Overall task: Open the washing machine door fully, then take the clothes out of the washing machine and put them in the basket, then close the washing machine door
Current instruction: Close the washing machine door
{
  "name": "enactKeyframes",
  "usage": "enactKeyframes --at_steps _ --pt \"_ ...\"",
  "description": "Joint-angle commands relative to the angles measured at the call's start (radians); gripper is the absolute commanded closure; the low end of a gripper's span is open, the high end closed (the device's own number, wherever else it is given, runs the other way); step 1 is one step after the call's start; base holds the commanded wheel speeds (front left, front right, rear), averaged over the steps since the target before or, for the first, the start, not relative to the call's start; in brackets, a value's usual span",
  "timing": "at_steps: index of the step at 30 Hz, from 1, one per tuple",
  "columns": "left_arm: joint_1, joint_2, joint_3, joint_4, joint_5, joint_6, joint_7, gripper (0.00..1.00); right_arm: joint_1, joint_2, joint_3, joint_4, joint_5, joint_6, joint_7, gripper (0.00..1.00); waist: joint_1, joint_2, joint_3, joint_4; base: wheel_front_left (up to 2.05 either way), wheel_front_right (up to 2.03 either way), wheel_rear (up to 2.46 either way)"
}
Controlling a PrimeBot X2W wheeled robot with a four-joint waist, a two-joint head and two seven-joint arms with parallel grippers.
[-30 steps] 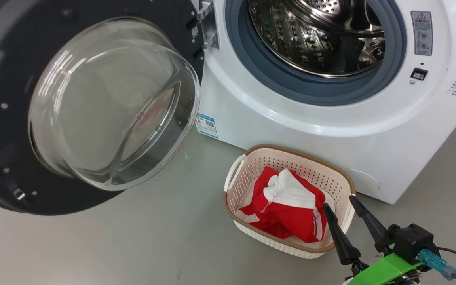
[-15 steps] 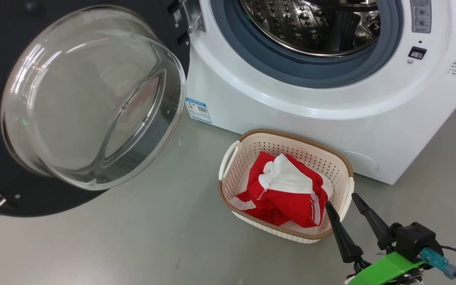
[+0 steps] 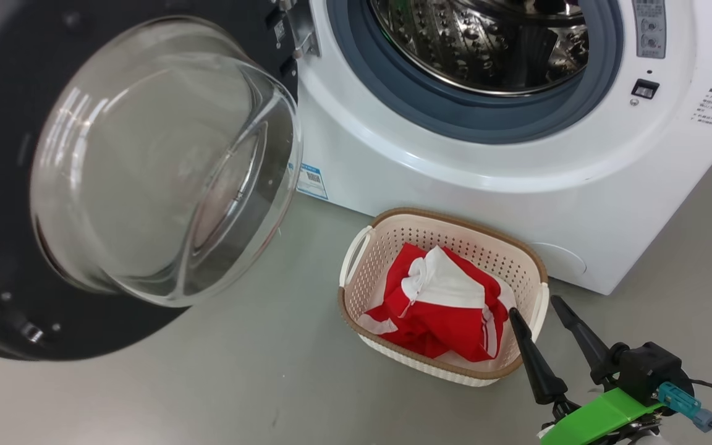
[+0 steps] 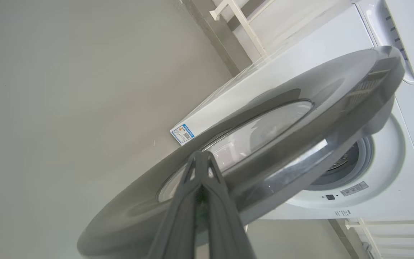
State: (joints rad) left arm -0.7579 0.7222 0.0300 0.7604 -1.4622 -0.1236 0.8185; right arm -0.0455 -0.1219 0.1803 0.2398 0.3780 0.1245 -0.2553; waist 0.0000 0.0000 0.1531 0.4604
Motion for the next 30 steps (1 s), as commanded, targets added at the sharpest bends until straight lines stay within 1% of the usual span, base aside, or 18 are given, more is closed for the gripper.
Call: enactKeyframes --at_steps 1,9,14,15,17,22,30 --pt "0.015 0.04 0.009 -0.067 -0.017 -0.007 0.028 1.0 -0.013 0.003 0.02 -0.024 0.002 0.006 -0.006 0.0 0.0 0.0 -0.014 -0.002 0.0 0.0 0.0" --pt "0.139 0.03 0.0 -0.303 -0.076 -0.007 0.079 1.0 0.011 0.005 0.007 -0.032 0.01 0.006 -0.006 0.0 0.0 0.0 -0.052 -0.005 0.0 0.0 0.0" --pt "0.203 0.012 -0.005 -0.437 -0.087 -0.007 0.072 1.0 0.023 0.008 -0.001 -0.039 0.013 0.006 -0.006 0.0 0.0 0.0 -0.073 -0.017 0.0 0.0 0.0" --pt "0.203 0.012 -0.005 -0.437 -0.087 -0.007 0.072 1.0 0.023 0.008 -0.001 -0.039 0.013 0.006 -0.006 0.0 0.0 0.0 -0.073 -0.017 0.0 0.0 0.0" --pt "0.224 0.003 -0.014 -0.495 -0.081 -0.007 0.063 1.0 0.027 0.01 -0.004 -0.042 0.015 0.006 -0.006 0.0 0.0 0.0 -0.082 -0.023 0.0 0.0 0.0" --pt "0.248 -0.048 -0.035 -0.588 -0.066 -0.007 0.003 1.0 0.041 0.013 -0.011 -0.047 0.019 0.006 -0.006 0.0 0.0 0.0 -0.101 -0.042 0.0 0.0 0.0" --pt "0.249 -0.14 -0.142 -0.703 -0.001 -0.007 -0.104 1.0 0.048 0.015 -0.023 -0.058 0.02 0.006 -0.006 0.0 0.0 0.0 -0.11 -0.076 0.0 0.0 0.0"
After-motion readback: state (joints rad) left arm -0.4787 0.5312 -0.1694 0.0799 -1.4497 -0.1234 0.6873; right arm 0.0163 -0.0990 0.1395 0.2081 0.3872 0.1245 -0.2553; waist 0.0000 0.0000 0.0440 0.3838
